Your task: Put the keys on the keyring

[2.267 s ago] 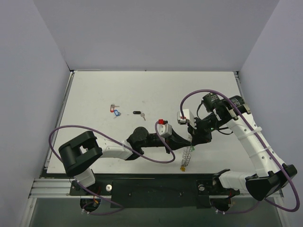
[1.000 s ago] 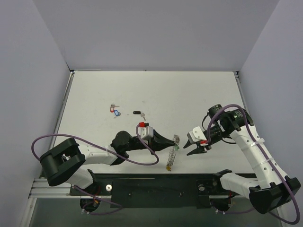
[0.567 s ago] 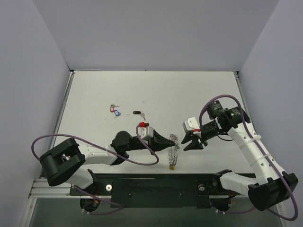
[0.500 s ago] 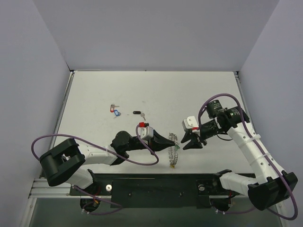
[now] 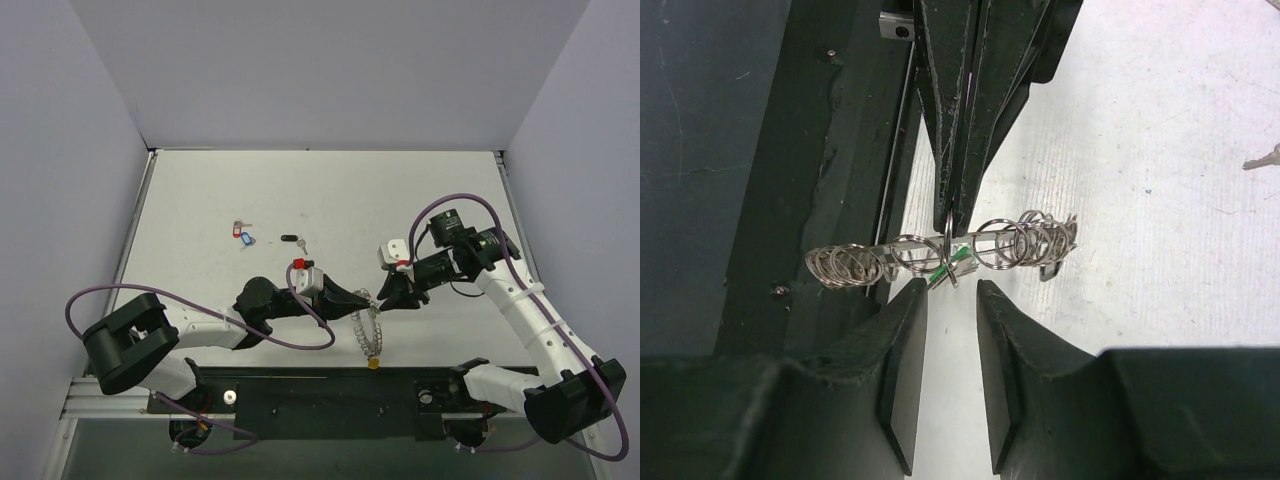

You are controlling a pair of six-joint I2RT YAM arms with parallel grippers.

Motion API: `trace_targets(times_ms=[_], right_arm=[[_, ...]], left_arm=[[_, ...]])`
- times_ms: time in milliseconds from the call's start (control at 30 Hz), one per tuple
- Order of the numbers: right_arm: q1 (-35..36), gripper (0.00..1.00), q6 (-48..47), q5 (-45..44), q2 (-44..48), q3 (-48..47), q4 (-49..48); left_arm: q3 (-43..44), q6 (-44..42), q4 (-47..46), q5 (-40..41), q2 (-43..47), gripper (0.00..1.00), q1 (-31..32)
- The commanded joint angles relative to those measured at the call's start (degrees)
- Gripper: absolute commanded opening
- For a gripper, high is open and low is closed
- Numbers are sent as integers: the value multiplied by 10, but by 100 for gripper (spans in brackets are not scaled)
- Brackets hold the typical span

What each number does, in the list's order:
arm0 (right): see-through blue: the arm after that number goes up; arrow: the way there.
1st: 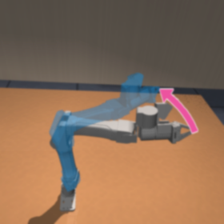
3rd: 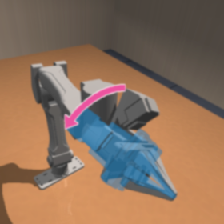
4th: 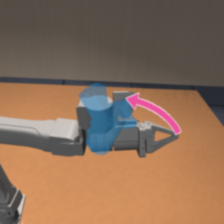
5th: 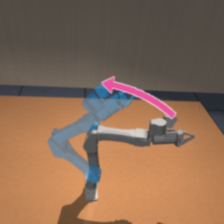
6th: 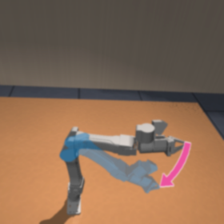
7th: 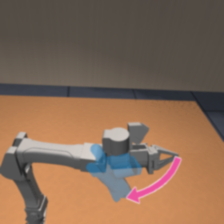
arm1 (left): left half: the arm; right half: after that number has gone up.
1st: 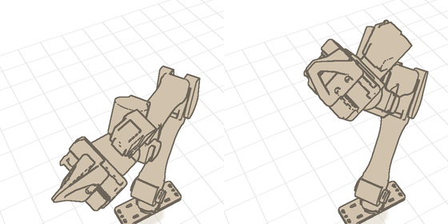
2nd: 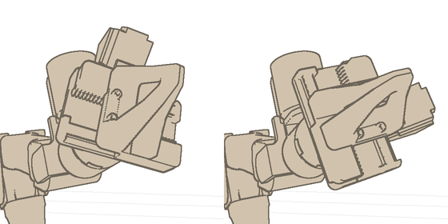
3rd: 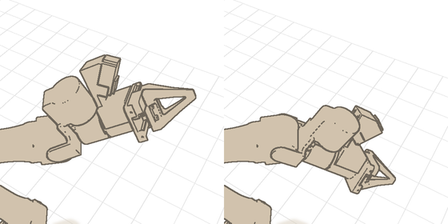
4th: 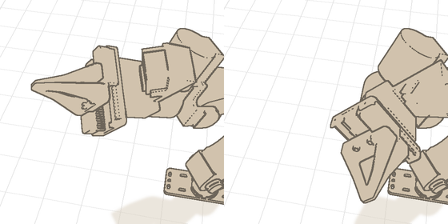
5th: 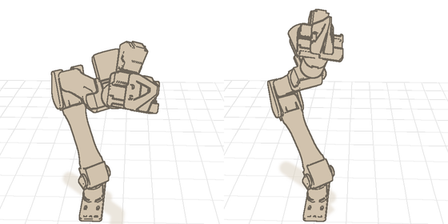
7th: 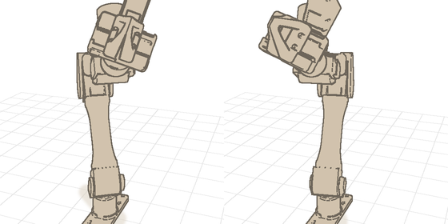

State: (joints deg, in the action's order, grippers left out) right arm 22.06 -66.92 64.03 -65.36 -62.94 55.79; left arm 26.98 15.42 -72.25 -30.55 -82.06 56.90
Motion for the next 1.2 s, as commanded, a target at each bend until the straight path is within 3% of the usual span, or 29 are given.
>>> trace_targets(times_ms=[0, 500, 900, 1167], right_arm=[[11, 21, 31, 12, -2, 9, -18], [18, 0, 62, 5, 1, 13, -38], [37, 0, 64, -3, 7, 23, -40], [40, 0, 136, -2, 5, 30, -96]], left_arm=[[15, 2, -218, -7, 24, 0, 0], [11, -3, -217, 0, 30, 0, 0], [5, -12, -218, 9, 40, 0, 1], [11, -8, -218, -4, 37, 0, 5]])
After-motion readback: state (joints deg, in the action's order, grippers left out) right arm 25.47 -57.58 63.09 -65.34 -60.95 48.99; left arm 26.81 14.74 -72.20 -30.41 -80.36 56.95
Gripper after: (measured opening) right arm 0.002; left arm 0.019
